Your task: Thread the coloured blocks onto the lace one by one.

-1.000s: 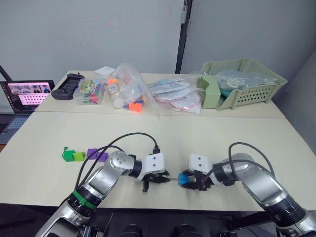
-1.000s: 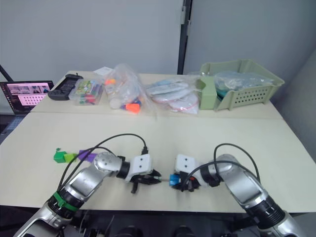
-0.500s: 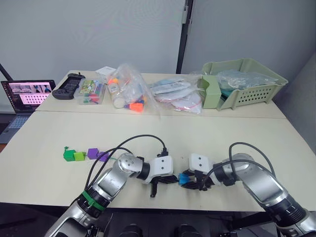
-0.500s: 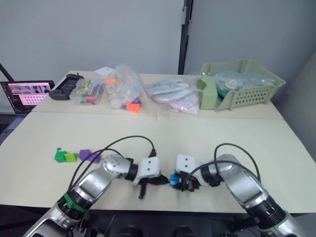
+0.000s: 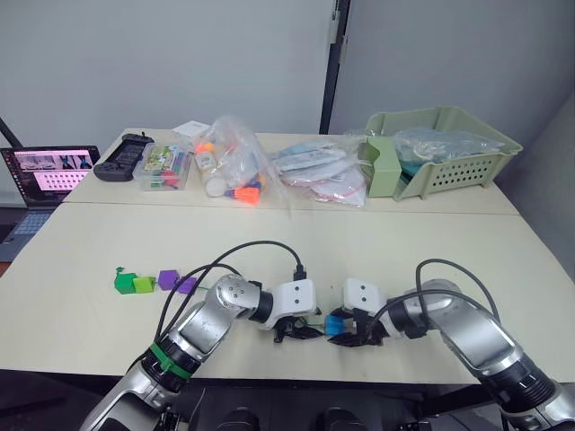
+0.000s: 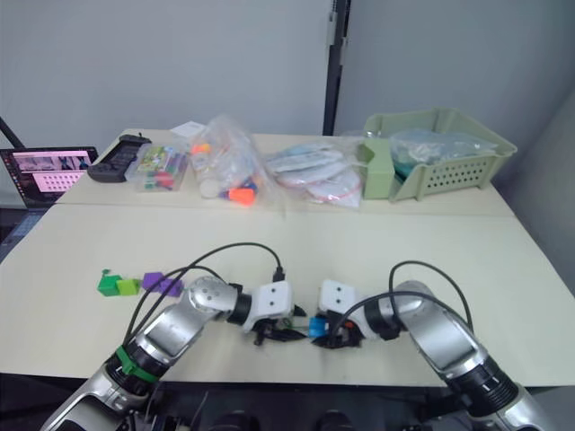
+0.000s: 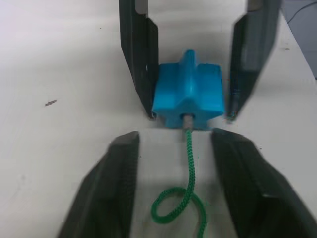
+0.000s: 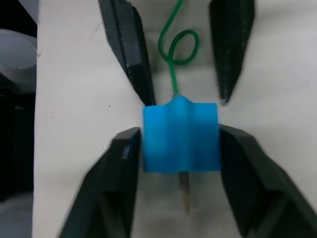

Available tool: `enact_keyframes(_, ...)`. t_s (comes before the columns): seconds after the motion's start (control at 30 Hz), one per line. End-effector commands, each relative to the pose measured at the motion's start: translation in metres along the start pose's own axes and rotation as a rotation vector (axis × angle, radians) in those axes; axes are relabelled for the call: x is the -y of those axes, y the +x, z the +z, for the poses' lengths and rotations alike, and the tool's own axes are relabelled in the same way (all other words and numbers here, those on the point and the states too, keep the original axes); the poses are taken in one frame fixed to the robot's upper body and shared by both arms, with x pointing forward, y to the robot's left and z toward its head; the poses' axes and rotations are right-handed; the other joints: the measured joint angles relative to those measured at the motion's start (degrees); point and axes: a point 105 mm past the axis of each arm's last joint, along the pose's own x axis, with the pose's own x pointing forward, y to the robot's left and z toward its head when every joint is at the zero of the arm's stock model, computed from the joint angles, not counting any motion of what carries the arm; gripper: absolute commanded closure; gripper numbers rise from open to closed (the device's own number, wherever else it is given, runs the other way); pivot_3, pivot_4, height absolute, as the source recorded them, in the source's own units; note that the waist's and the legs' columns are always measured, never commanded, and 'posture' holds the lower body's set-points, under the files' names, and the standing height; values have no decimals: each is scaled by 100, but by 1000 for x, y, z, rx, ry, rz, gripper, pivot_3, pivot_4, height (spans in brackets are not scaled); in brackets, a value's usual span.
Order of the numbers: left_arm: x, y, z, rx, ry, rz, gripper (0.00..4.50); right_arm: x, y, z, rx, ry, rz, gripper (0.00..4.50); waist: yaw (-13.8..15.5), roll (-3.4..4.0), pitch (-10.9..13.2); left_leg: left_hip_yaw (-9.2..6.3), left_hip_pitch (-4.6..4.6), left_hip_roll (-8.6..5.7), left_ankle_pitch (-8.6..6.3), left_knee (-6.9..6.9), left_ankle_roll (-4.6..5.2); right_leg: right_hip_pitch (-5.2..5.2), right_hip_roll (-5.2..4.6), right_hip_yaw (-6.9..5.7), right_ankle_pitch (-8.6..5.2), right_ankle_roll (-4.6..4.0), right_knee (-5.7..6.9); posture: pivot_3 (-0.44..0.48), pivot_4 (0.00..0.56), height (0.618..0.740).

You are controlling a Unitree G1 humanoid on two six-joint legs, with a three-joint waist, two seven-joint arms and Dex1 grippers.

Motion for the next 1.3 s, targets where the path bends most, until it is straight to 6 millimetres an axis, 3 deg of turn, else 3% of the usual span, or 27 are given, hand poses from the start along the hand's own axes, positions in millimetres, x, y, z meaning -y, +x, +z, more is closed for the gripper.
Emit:
enact_keyframes(0.03,-5,-8,14,26,45,12,657,4,-8,0,-4,8,-42,483,6,0,0,0,0,0,0,0,0,0,0,0,0,0,0,0,150,740)
enact_keyframes(0.07,-5,-9,15,24,47,12,317,4,-10,-1,-6,9,-47,102,8,0,0,0,-1,-1,0,0,0,0,0,0,0,0,0,0,150,740)
enact_keyframes(0.1,-5,-10,15,22,49,11,8,5,-10,-1,-7,9,-51,0,9,0,0,0,-1,-1,0,0,0,-1,-1,0,0,0,0,0,150,740)
enact_keyframes(0.3,-1,10,24,3,89,-37,8,0,-38,-19,-41,50,-126,0,114,0,0,1,-24,-10,0,6,0,-10,-8,-1,-1,5,-9,0,150,740)
enact_keyframes(0.6,2,26,19,-20,73,-55,8,-5,-37,-28,-48,61,-147,0,36,-1,1,0,-27,-6,0,7,0,-17,-2,0,-1,5,-3,0,150,740)
enact_keyframes(0.93,5,27,22,-1,59,-64,3110,-4,-27,-24,-22,44,-136,0,1,-1,1,0,-26,-4,0,7,0,-17,0,0,-1,6,-3,0,150,740)
enact_keyframes(1.03,4,25,21,-4,63,-62,3131,-2,-24,-21,-12,30,-134,806,-8,0,1,0,-25,-2,0,6,0,-17,2,1,-1,5,-2,0,150,740)
enact_keyframes(1.23,3,23,20,-9,62,-59,3131,-1,-19,-17,1,10,-117,2996,0,0,1,0,-25,-2,0,6,0,-17,2,1,0,5,-1,0,150,740)
enact_keyframes(1.3,3,22,20,-11,62,-58,3131,-1,-19,-17,1,7,-115,3540,-3,0,0,-1,-25,-2,0,6,0,-17,2,1,0,5,-1,0,150,740)
